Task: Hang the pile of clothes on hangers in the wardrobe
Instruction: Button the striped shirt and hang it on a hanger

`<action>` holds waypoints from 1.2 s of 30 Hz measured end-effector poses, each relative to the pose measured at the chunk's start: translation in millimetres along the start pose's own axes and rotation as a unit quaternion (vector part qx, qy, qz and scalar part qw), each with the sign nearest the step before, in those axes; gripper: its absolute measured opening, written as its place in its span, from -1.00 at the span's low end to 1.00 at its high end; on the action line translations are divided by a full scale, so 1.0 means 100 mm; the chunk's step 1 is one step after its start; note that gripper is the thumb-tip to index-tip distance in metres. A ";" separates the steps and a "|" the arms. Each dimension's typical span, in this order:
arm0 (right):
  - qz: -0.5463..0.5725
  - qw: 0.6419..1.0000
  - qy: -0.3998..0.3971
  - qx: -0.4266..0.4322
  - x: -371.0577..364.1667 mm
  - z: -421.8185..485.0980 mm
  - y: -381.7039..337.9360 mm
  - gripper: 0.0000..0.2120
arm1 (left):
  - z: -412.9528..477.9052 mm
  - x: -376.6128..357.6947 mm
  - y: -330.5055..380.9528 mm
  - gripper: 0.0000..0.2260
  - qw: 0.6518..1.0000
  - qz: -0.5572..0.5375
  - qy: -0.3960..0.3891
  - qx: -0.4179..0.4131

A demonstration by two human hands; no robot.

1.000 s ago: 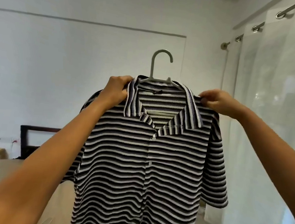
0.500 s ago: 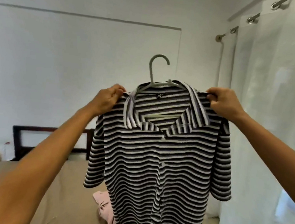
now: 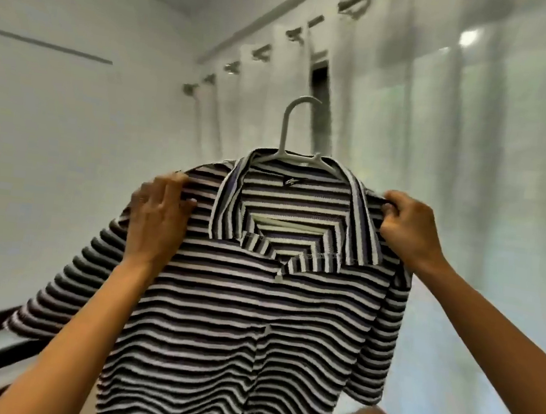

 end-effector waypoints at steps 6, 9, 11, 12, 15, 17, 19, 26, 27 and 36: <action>-0.157 0.984 0.072 -0.047 1.65 0.11 1.04 -0.76 | 0.43 -1.14 1.88 -0.69 0.978 -0.202 -0.005 -0.045; -0.242 0.963 0.110 -0.047 2.52 0.16 1.44 -0.75 | 0.62 -1.57 2.99 -0.73 0.953 -0.292 -0.022 -0.083; -0.300 0.942 0.141 -0.046 3.10 0.18 1.67 -0.75 | 0.73 -1.75 3.74 -0.77 0.928 -0.359 -0.058 -0.083; -0.327 0.931 0.153 -0.047 3.38 0.19 1.77 -0.76 | 0.77 -1.82 4.11 -0.78 0.917 -0.382 -0.076 -0.080; -0.401 0.897 0.181 -0.043 4.17 0.18 1.98 -0.75 | 0.85 -1.94 5.14 -0.78 0.892 -0.438 -0.066 -0.094; -0.451 0.869 0.200 -0.041 4.63 0.17 2.06 -0.77 | 0.89 -1.96 5.79 -0.77 0.866 -0.487 -0.048 -0.103; -0.498 0.842 0.204 -0.035 5.06 0.15 2.08 -0.79 | 0.94 -1.93 6.41 -0.73 0.836 -0.537 -0.042 -0.104; -0.688 0.720 0.066 0.054 6.34 0.07 2.04 -0.60 | 1.20 -1.83 8.33 -0.81 0.739 -0.665 -0.011 -0.106; -0.721 0.689 0.039 0.063 6.47 0.06 2.03 -0.58 | 1.23 -1.80 8.59 -0.82 0.723 -0.682 -0.005 -0.106; -0.911 0.392 0.038 0.119 7.45 0.02 2.04 -0.56 | 1.72 -1.16 10.87 -0.82 0.555 -0.813 -0.016 -0.175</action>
Point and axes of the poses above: each hand's wrist, its own z-axis towards the middle knuckle, its own x-axis out of the back of the hand, y = z × x, the point moved 2 cm from there along z, towards the middle knuckle, and after that the axes turned 5 degrees about y, right-handed, at the moved point
